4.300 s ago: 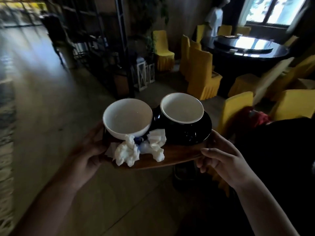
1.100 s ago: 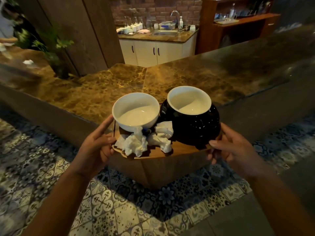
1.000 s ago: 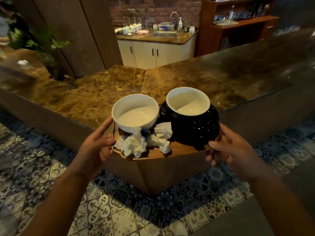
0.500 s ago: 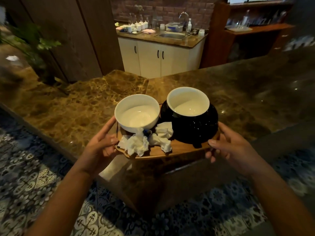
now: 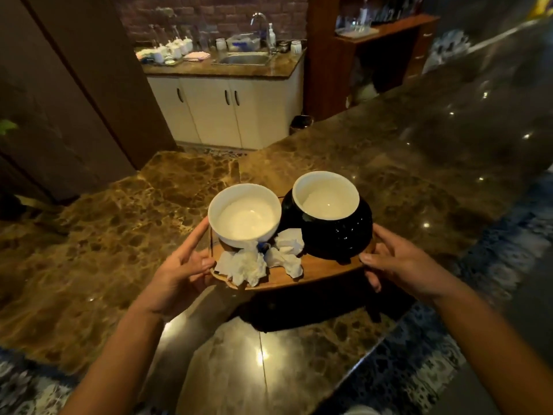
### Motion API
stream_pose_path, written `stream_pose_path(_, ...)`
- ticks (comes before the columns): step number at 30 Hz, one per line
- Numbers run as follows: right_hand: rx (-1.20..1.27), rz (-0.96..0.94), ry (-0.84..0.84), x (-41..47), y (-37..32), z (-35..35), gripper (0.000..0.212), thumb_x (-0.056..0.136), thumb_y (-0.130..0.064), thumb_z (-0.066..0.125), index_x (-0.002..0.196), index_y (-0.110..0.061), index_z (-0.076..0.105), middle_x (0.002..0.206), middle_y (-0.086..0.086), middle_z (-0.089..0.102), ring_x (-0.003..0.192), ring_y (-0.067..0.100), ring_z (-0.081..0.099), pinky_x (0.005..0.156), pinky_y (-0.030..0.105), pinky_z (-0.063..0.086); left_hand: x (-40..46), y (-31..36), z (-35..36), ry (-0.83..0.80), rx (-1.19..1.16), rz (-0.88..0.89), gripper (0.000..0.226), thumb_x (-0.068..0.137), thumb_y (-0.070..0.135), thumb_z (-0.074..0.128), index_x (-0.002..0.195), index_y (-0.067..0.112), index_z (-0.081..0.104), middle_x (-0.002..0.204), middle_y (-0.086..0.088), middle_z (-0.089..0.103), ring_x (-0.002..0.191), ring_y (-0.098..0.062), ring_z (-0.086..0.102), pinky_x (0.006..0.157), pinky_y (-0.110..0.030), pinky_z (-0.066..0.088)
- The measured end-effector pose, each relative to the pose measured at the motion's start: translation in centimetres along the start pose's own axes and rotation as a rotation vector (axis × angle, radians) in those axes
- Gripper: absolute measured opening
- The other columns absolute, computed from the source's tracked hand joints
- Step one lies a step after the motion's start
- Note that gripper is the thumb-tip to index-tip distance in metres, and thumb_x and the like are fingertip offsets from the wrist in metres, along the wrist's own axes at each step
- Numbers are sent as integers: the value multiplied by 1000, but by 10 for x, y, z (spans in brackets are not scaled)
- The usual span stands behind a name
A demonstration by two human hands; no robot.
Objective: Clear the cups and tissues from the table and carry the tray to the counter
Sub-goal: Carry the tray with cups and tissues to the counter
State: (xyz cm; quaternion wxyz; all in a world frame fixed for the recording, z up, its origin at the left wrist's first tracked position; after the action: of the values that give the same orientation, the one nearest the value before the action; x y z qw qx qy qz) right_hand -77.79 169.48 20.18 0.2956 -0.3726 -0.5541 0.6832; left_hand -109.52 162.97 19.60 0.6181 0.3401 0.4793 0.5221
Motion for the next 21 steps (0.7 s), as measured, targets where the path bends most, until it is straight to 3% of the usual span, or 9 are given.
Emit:
stream_pose_path(2,19,12,10,13,4,-1,58,90,-2,58,142,-25,45,70,9,59,58,19,59,52,32,51,17,-2,-9,-10,-12,-30,69,80,-11,55,129,39,59,109,-18,76,82,-24,76,69,-32,63)
stream_pose_path(4,34,27,18,25,7,-8,60,90,-1,57,144,-23,42,68,9,61,59,20,60,53,33,52,35,-7,-18,-54,-44,-58,75,70,-2,78,130,41,65,116,-21,73,88,-26,74,73,-33,61)
stream_pose_path(7,23,45,9,45,9,-22,66,89,-2,59,147,-22,38,67,13,61,60,23,62,55,34,54,62,-19,-27,-94,-24,-100,101,54,16,99,142,42,57,110,-24,65,86,-28,67,71,-33,57)
stream_pose_path(11,4,68,-11,76,13,-45,70,87,-4,63,150,-19,36,66,18,60,59,24,62,54,35,54,89,-32,-29,-60,-55,-131,109,57,15,98,150,40,47,105,-22,61,84,-27,62,71,-33,54)
stream_pose_path(14,-13,88,-48,96,18,-55,71,84,-5,64,147,-21,36,62,15,61,55,22,62,53,34,53,100,-41,-27,-12,-51,-114,104,59,8,95,147,40,49,93,-16,69,80,-25,68,71,-34,56)
stream_pose_path(18,-11,148,-72,118,29,-67,74,84,-3,64,150,-18,33,63,14,62,56,21,62,52,34,54,109,-52,-23,75,-78,-124,76,80,-11,57,138,38,49,89,-13,76,78,-24,75,69,-35,64)
stream_pose_path(19,-23,160,-75,124,32,-70,75,84,-2,64,150,-17,32,64,14,62,56,21,63,52,34,54,111,-56,-23,83,-81,-137,76,80,-11,57,138,37,48,90,-13,76,79,-24,76,70,-36,64)
stream_pose_path(21,-52,185,-73,136,39,-76,74,87,2,63,151,-17,31,67,16,63,57,22,64,52,33,55,117,-64,-27,99,-88,-154,88,73,-6,75,144,36,45,91,-15,76,80,-26,76,72,-39,64)
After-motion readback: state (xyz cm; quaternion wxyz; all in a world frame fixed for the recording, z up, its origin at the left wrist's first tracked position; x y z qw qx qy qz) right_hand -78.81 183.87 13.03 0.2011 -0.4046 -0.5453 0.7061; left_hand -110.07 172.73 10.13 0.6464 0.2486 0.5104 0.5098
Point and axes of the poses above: each hand's wrist, its own x-axis towards the middle knuckle, its own z-axis out of the palm, y = z × x, the point moved 10 cm from there along x, towards the middle knuckle
